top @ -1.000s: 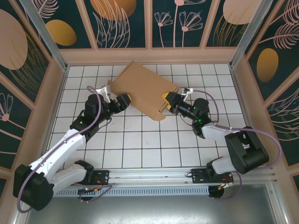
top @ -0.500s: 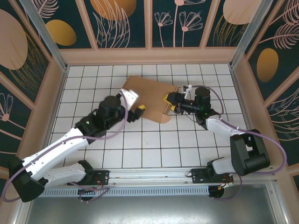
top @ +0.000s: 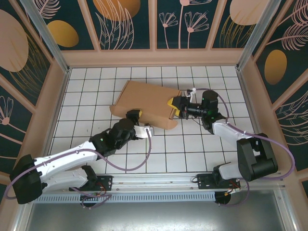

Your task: Fold the paper box

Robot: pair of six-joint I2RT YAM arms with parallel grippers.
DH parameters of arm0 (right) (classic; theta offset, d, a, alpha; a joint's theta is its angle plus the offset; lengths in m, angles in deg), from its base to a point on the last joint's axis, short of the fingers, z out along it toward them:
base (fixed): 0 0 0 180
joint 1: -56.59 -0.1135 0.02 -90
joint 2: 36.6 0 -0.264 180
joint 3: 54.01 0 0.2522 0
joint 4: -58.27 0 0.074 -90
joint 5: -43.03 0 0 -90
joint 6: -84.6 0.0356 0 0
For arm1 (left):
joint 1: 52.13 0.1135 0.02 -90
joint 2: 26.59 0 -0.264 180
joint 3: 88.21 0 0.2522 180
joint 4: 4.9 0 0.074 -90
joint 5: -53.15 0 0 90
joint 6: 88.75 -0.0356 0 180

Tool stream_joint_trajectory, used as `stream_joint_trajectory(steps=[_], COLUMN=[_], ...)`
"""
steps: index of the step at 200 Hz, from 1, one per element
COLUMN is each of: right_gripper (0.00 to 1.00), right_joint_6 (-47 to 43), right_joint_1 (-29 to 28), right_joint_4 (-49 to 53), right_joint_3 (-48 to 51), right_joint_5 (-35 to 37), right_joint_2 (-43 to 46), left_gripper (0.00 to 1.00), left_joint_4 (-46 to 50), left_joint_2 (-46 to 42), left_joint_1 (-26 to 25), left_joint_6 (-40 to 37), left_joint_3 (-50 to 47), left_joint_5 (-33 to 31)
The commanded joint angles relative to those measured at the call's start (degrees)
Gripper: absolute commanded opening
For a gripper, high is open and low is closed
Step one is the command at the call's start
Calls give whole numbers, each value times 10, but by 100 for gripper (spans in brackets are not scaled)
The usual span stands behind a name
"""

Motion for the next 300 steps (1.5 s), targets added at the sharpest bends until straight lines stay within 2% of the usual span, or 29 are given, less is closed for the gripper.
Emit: stream_joint_trajectory(steps=[1, 13, 33, 57, 108, 144, 158, 185, 221, 243, 253, 260, 278, 288, 300], right_gripper=[46, 46, 46, 46, 46, 46, 52, 62, 76, 85, 93, 95, 99, 99, 99], right_joint_6=[50, 68, 115, 149, 168, 174, 172, 150, 111, 47, -12, -72, -210, -246, -275], right_joint_1=[-1, -4, -9, -17, -40, -33, -30, -28, -22, -2, 11, 21, 38, 51, 82], right_joint_4=[-97, -123, -188, -235, -263, -269, -268, -245, -196, -96, -11, 87, 327, 396, 435], right_joint_3=[10, 18, 33, 45, 55, 60, 62, 56, 54, 51, 44, 28, -31, -50, -59], right_joint_5=[-47, -50, -56, -57, -56, -60, -60, -57, -53, -40, -20, 7, 150, 217, 243], right_joint_2=[13, 12, 8, 6, 7, 9, 10, 13, 20, 46, 69, 86, 131, 155, 176], left_gripper=[78, 77, 70, 62, 57, 51, 46, 38, 37, 37, 35, 35, 35, 36, 36], left_joint_4=[-230, -332, -439, -512, -582, -566, -553, -502, -424, -345, -284, -240, -42, 74, 213], left_joint_2=[1, 15, 49, 85, 137, 134, 120, 87, 46, 17, 3, -4, -15, -6, 24], left_joint_1=[0, 0, 0, 0, 0, -1, 0, -1, 0, -2, -4, -7, -14, -14, -17], left_joint_6=[-158, -214, -251, -281, -315, -319, -320, -326, -330, -314, -300, -287, -202, -135, -53], left_joint_3=[-60, -90, -98, -91, -70, -68, -69, -66, -56, -42, -29, -17, 48, 103, 176], left_joint_5=[-92, -105, -121, -128, -120, -118, -119, -116, -118, -125, -130, -134, -134, -124, -122])
